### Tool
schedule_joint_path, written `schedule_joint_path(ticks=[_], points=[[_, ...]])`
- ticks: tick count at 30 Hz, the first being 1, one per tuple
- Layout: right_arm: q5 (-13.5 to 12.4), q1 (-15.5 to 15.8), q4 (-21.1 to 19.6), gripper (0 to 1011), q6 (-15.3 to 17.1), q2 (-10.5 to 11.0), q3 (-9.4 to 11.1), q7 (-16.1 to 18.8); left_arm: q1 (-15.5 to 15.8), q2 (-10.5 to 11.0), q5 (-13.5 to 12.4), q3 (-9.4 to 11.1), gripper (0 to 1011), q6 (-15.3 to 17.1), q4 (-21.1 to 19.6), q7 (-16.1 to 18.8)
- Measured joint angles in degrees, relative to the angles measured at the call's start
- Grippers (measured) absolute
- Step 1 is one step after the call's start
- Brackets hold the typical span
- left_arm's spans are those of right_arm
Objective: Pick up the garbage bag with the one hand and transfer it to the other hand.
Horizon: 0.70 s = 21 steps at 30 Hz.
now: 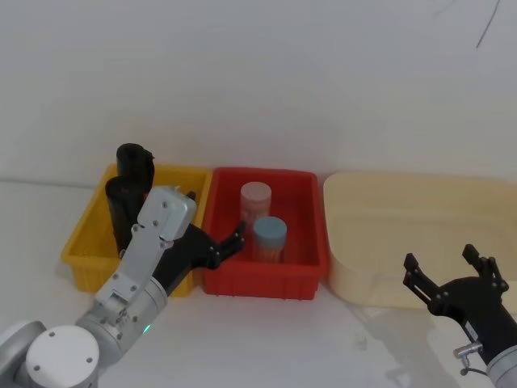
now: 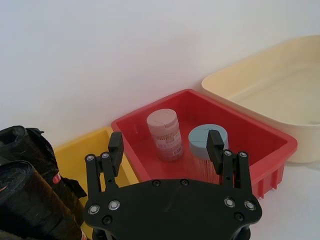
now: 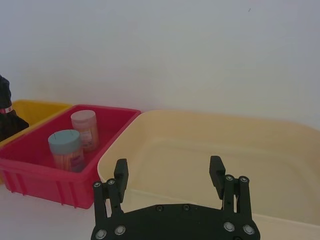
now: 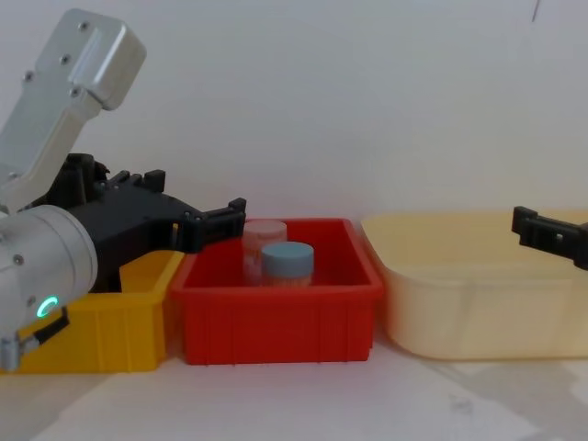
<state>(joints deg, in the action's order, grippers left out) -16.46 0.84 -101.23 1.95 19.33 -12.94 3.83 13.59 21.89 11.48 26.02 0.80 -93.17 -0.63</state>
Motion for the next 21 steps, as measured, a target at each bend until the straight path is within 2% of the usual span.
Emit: schedule_joint_path(ticks=[21], points=[[0.00, 0.00, 0.00, 1001, 0.00, 0.00, 0.00, 0.00, 0.00, 0.00, 0.00, 0.00, 1001, 0.00, 0.00, 0.00]])
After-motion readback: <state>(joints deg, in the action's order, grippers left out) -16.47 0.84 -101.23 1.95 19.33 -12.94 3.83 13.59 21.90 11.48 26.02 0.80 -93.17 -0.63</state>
